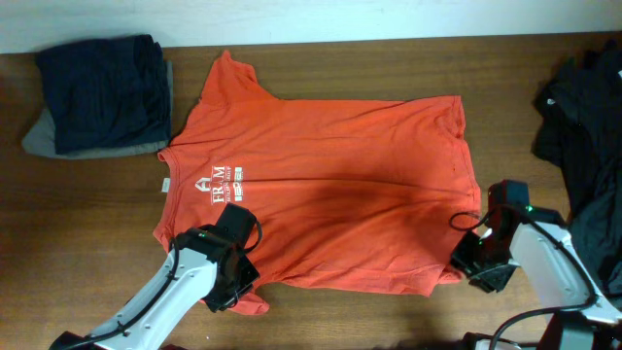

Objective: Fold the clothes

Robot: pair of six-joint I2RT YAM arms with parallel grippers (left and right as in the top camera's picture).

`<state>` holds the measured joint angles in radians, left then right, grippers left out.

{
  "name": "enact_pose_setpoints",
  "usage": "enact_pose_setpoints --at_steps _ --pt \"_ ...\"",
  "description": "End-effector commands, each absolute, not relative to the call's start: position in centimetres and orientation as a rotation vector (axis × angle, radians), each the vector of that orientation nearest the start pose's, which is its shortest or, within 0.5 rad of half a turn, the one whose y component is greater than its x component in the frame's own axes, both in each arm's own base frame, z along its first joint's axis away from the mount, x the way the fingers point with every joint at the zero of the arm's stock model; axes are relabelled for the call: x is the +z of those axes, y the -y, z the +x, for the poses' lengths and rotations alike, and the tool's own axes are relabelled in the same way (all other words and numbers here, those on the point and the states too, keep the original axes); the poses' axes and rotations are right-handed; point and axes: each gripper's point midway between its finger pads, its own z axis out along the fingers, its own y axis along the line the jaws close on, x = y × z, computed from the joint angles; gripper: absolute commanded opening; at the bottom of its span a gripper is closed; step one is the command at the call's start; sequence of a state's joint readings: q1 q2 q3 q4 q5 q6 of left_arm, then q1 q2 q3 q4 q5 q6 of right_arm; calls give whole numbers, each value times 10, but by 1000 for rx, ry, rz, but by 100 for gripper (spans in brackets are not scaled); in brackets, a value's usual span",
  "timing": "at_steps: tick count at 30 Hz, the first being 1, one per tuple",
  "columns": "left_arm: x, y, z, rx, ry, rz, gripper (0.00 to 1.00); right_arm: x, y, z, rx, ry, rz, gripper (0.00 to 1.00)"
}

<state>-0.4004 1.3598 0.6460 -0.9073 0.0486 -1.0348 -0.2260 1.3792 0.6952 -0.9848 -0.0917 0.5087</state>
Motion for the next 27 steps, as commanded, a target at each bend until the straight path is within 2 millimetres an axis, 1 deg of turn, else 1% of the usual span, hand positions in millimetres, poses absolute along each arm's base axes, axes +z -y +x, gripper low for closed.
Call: enact_pose_setpoints --at_steps 1,8,15,23,25,27 --pt "11 79 160 -17 -3066 -966 16 14 18 172 176 -3026 1187 43" --pt "12 79 160 -17 -3066 -966 16 11 21 181 182 -2984 1171 43" --pt "12 79 160 -17 -3066 -966 17 6 20 175 171 -2969 1257 43" --pt "12 79 160 -17 -3067 -966 16 -7 18 167 172 -2967 1256 42" --pt "12 79 160 -17 -3067 -966 16 -7 18 167 172 -2967 1255 38" --pt "12 79 160 -17 -3067 -966 16 -7 18 167 172 -2967 1255 31"
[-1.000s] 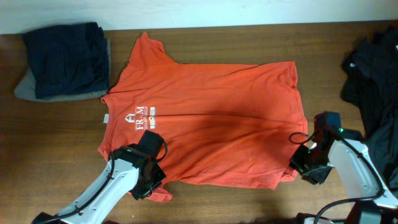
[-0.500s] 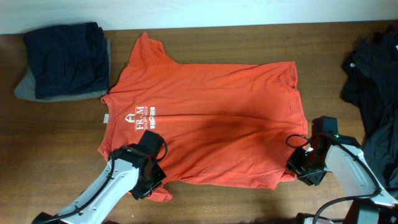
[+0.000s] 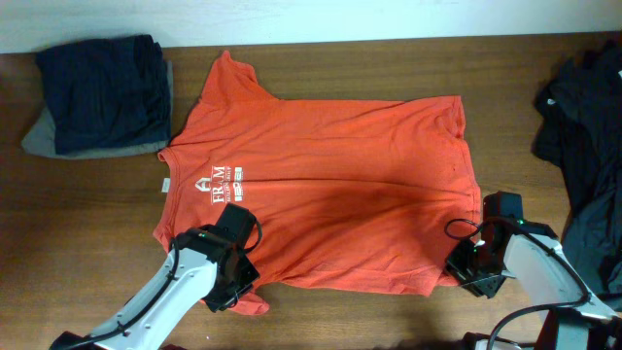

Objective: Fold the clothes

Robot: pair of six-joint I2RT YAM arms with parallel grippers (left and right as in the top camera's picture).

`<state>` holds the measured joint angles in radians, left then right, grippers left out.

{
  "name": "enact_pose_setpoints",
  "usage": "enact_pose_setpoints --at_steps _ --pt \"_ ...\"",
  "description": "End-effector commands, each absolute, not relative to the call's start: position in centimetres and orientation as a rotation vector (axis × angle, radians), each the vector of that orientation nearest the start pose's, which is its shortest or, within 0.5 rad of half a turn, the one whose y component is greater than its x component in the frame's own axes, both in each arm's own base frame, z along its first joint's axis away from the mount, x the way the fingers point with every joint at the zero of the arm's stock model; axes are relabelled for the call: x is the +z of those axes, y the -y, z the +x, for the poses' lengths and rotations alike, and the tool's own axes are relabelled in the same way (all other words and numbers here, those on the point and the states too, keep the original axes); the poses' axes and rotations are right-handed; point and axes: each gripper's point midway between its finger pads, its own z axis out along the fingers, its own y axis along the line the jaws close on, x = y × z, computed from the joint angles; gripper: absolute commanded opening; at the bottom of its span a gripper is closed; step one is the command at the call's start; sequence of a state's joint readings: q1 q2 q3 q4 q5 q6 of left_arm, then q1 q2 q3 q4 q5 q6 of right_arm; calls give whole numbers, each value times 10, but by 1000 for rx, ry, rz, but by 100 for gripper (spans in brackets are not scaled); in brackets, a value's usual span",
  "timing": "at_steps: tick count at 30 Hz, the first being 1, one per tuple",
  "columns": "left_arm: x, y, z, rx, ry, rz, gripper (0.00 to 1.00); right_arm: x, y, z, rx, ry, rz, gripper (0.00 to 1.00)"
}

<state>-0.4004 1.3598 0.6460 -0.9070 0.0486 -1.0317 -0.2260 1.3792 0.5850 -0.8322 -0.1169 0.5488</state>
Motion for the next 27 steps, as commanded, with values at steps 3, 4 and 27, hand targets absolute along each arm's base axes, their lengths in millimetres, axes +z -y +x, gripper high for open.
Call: enact_pose_setpoints --at_steps 3,4,27 --pt "12 79 160 -16 -3067 -966 16 -7 18 167 170 -2958 1284 23" --pt "12 79 160 -15 -3068 -966 15 -7 18 167 171 -2957 1285 20" --pt "48 67 165 82 -3052 -853 1 17 21 178 166 -2928 1364 4"
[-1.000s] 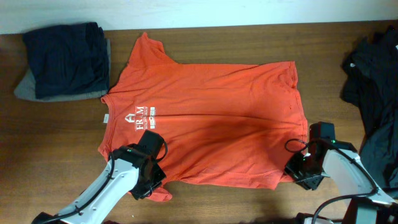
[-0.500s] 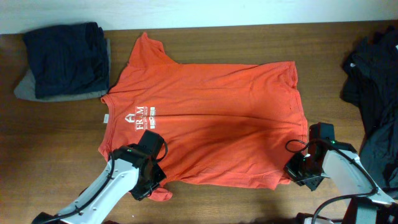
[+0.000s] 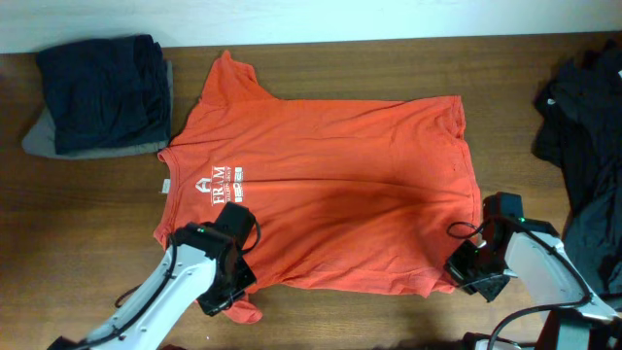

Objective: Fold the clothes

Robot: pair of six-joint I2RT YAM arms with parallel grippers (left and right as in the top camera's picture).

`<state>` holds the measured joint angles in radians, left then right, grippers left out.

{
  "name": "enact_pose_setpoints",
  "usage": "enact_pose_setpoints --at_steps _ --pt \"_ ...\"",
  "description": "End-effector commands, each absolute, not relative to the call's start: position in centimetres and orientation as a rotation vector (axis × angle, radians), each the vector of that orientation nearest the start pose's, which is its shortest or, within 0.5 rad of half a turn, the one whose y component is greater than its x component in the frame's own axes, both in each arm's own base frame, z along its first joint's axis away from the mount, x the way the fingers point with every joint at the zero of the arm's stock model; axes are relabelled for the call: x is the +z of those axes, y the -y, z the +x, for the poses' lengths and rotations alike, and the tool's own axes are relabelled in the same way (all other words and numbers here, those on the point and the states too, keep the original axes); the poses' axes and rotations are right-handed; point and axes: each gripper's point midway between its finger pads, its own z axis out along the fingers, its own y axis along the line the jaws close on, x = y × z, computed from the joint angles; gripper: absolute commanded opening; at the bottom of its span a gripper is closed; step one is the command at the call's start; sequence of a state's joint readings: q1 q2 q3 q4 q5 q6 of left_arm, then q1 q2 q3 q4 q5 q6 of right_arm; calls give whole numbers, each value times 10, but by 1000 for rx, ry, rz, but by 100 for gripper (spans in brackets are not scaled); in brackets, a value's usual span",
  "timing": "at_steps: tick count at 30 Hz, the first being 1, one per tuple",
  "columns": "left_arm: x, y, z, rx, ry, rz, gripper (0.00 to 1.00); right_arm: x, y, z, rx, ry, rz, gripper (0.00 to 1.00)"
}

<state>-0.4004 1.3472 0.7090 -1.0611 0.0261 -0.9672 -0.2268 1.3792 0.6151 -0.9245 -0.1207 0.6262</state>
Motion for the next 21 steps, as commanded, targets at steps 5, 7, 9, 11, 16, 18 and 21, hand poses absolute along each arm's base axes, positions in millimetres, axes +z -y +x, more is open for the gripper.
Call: enact_pose_setpoints --at_steps 5,7,9,11,16,18,21 --pt "73 65 172 69 -3001 -840 1 39 23 189 169 -2916 1356 4" --pt "79 64 171 62 -2996 -839 1 48 24 194 171 -2910 1353 4" --pt "84 64 170 61 -2996 -840 1 55 25 197 172 -2907 1352 4" --pt "85 63 169 66 -2998 -840 1 62 26 200 174 -2901 1348 4" --pt "87 54 174 136 -2956 -828 1 76 29 214 184 -2865 1327 4" --pt "88 47 177 186 -2927 -820 1 81 32 219 181 -2845 1321 4" --pt "90 39 181 245 -2887 -810 0 86 44 223 141 -2807 1341 4"
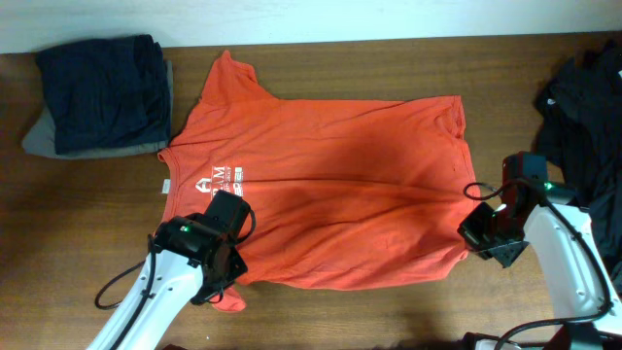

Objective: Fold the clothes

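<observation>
An orange T-shirt [330, 175] with white chest print lies spread on the wooden table [78, 233], collar to the left and hem to the right. My left gripper [222, 288] is at the near sleeve, shut on its cloth, which bunches under the fingers. The right gripper [470, 243] grips the near hem corner, and that edge is drawn up off its former line. The fingertips of both are hidden by the gripper bodies.
A folded stack of dark and grey garments [97, 92] sits at the far left. A heap of black clothes [588, 117] covers the right edge, close behind the right arm.
Both grippers have moved away from the near edge with the shirt's near side. The right one went further right and up the table, and the left shifted left with the sleeve.
At first both grippers rested on the shirt's near edge, left at the sleeve and right at the hem corner. They stayed there over the following moments, settling on the cloth. Now the near edge has shifted with them.
</observation>
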Robot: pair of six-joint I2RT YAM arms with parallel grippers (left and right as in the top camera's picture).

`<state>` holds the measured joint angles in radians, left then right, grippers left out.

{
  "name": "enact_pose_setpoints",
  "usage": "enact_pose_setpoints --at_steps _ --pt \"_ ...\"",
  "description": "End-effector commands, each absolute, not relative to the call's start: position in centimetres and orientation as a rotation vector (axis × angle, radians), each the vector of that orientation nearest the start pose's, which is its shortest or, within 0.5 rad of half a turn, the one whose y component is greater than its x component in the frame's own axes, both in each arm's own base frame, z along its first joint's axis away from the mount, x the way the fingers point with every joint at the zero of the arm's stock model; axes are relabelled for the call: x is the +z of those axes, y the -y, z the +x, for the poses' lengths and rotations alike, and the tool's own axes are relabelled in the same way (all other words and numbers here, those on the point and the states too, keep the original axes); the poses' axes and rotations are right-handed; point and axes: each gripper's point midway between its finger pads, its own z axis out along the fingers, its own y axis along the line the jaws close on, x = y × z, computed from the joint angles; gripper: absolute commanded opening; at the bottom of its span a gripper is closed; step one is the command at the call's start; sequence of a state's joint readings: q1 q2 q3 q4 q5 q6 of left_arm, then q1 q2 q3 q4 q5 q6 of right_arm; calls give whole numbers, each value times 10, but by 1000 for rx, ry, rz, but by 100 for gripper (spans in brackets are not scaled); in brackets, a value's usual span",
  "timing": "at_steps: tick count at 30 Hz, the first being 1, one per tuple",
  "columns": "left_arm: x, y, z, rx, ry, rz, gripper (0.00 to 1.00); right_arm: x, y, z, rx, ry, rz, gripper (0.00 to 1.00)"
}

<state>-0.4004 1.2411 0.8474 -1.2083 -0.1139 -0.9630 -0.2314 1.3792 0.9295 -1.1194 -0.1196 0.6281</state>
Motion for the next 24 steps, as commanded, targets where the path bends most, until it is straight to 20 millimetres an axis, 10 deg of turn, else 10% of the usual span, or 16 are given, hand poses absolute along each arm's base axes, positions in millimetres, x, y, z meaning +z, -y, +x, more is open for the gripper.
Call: enact_pose_setpoints --at_steps 1,24 --pt "90 36 183 259 -2872 -810 1 87 49 223 128 -2791 1360 4" --pt "117 35 271 169 -2482 -746 1 96 71 263 298 -2609 1313 4"
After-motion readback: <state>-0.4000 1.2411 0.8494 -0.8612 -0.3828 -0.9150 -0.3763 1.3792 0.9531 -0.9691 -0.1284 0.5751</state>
